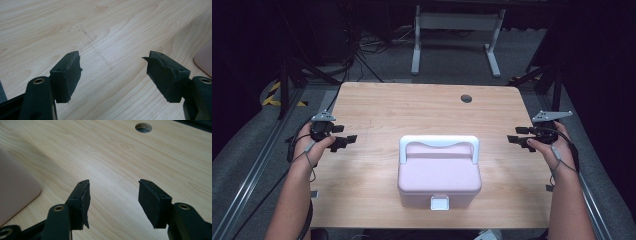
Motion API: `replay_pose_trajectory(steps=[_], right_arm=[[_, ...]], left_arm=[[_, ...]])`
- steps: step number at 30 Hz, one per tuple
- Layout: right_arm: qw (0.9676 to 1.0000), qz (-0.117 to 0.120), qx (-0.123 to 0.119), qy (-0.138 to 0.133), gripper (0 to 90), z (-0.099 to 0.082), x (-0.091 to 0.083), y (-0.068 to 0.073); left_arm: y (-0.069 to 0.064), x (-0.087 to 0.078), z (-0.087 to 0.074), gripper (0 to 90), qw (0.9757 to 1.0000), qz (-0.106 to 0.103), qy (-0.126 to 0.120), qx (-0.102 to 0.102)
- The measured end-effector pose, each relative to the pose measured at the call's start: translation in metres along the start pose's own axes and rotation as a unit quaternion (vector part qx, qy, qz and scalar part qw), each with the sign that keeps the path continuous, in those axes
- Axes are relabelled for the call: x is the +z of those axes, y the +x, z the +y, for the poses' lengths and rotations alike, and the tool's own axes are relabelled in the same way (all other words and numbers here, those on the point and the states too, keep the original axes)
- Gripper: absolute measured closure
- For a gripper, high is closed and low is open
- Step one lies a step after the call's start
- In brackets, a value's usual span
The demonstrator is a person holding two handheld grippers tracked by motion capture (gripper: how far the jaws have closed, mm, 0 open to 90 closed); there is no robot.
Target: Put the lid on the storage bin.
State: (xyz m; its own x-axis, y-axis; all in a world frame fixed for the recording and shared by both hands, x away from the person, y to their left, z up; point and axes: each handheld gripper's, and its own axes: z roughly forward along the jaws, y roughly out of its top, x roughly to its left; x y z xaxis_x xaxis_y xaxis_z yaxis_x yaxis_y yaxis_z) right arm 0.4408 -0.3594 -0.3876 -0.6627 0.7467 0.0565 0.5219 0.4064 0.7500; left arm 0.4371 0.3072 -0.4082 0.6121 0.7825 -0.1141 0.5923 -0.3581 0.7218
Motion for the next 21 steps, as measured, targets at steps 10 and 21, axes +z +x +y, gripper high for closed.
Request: replay_pose_trajectory(steps=[10,21], right_arm=[[0.9995,0.008,0.015,0.025,42.4,-0.012,0.018,-0.009],[0.997,-0.004,0.015,0.076,40.3,-0.023,0.043,-0.009]], left_arm=[[0.006,0.011,-0.008,25.4,0.9996,-0.014,0.013,-0.022],[0.001,0.024,-0.008,22.7,0.999,-0.033,0.029,-0.012]])
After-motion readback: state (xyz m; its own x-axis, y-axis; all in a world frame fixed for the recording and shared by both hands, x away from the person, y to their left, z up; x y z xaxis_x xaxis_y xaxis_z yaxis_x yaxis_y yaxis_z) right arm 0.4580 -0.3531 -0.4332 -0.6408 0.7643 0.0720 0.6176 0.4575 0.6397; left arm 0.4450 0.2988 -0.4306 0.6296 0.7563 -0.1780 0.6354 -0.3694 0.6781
